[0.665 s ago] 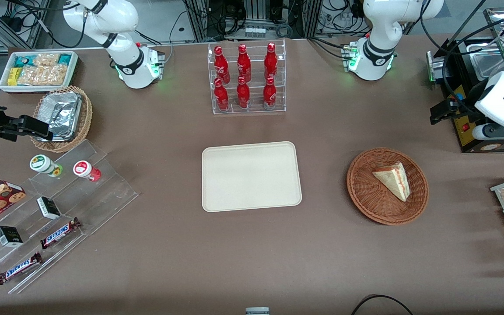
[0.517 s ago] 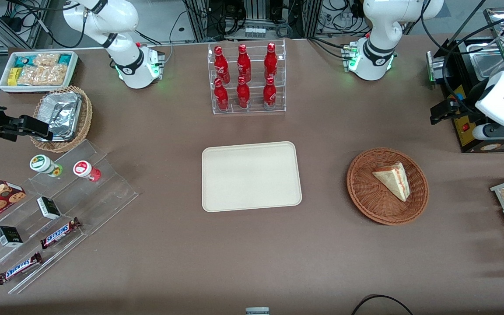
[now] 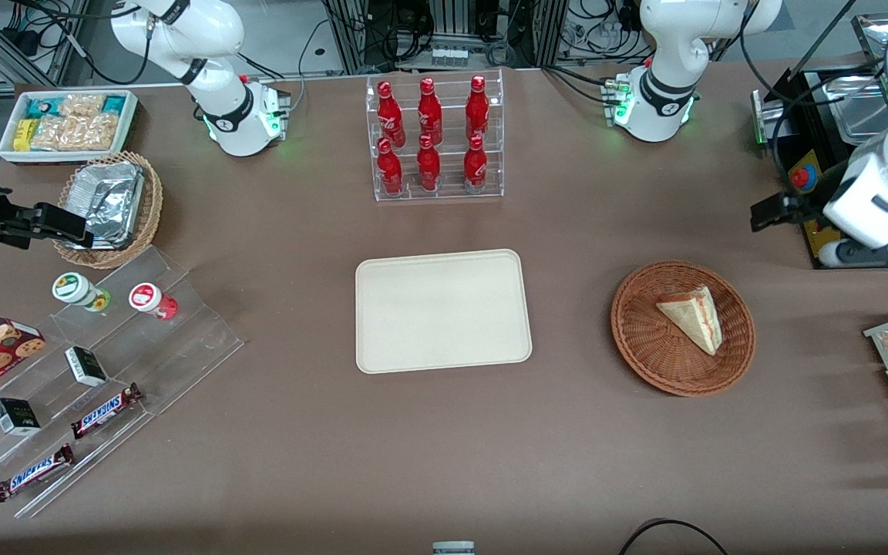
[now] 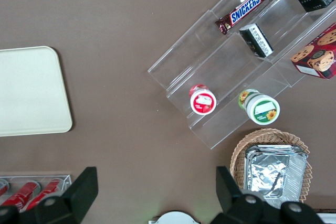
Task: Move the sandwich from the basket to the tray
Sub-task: 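Move the left gripper over the wrapped sandwich in the wicker basket, then lower the open left gripper around the sandwich and close it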
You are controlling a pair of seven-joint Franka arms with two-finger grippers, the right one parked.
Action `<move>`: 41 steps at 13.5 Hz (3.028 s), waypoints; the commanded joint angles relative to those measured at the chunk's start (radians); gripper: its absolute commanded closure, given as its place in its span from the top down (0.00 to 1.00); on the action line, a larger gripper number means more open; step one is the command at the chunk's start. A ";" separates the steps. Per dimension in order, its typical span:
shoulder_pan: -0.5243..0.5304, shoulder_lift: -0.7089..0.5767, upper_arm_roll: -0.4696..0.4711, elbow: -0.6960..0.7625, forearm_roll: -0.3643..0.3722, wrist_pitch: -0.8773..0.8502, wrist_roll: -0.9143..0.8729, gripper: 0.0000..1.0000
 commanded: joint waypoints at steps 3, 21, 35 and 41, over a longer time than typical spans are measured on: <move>0.002 0.094 0.001 0.005 -0.006 0.086 -0.006 1.00; 0.005 0.162 0.001 -0.225 -0.022 0.426 -0.281 1.00; 0.016 0.056 -0.002 -0.578 -0.025 0.845 -0.513 1.00; 0.016 0.076 -0.004 -0.644 -0.038 0.974 -0.521 1.00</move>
